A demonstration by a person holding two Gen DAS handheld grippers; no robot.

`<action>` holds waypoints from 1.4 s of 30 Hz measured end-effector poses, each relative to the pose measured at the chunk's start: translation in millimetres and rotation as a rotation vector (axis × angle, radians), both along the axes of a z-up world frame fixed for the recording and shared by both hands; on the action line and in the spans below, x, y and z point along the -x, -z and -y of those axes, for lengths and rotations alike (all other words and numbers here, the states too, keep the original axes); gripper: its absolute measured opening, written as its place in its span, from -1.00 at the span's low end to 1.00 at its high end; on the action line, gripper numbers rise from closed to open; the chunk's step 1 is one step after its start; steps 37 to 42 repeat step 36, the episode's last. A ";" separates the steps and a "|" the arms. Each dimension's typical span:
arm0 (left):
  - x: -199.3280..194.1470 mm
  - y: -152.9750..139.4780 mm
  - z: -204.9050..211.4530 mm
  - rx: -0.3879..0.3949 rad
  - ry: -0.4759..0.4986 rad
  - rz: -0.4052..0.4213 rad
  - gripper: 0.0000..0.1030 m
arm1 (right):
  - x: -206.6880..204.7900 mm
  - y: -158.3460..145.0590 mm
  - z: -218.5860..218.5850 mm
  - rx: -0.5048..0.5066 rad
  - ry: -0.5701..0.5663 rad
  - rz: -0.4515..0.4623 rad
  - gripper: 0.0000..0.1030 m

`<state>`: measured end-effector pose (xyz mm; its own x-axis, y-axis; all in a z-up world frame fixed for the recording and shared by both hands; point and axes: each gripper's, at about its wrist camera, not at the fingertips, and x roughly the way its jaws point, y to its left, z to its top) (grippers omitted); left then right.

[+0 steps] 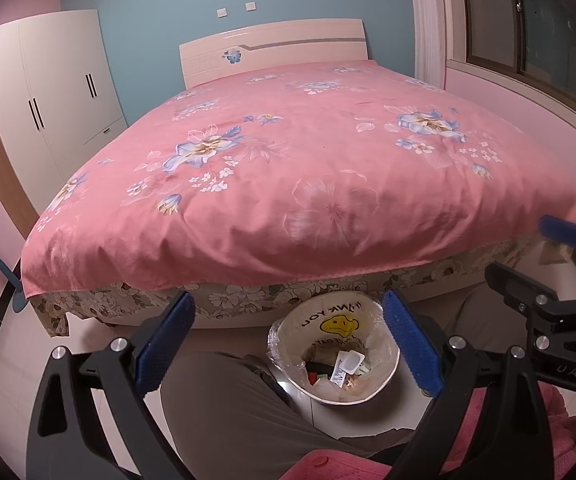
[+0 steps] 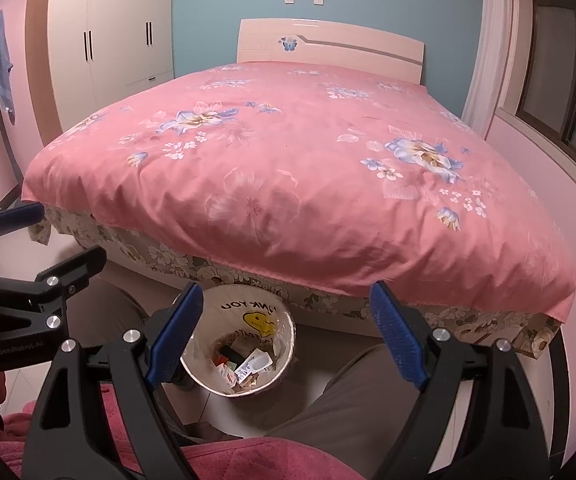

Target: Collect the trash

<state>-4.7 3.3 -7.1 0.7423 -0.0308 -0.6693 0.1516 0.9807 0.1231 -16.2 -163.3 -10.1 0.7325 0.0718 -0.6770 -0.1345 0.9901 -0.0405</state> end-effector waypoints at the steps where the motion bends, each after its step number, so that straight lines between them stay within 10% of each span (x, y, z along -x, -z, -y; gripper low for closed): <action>1: 0.5 0.1 0.5 -0.001 0.000 -0.001 0.87 | -0.4 -0.2 0.1 0.001 -0.001 0.000 0.63; 42: -1.6 -4.8 -3.5 0.019 0.043 0.000 0.87 | -0.9 -0.4 -1.1 -0.002 0.000 -0.001 0.63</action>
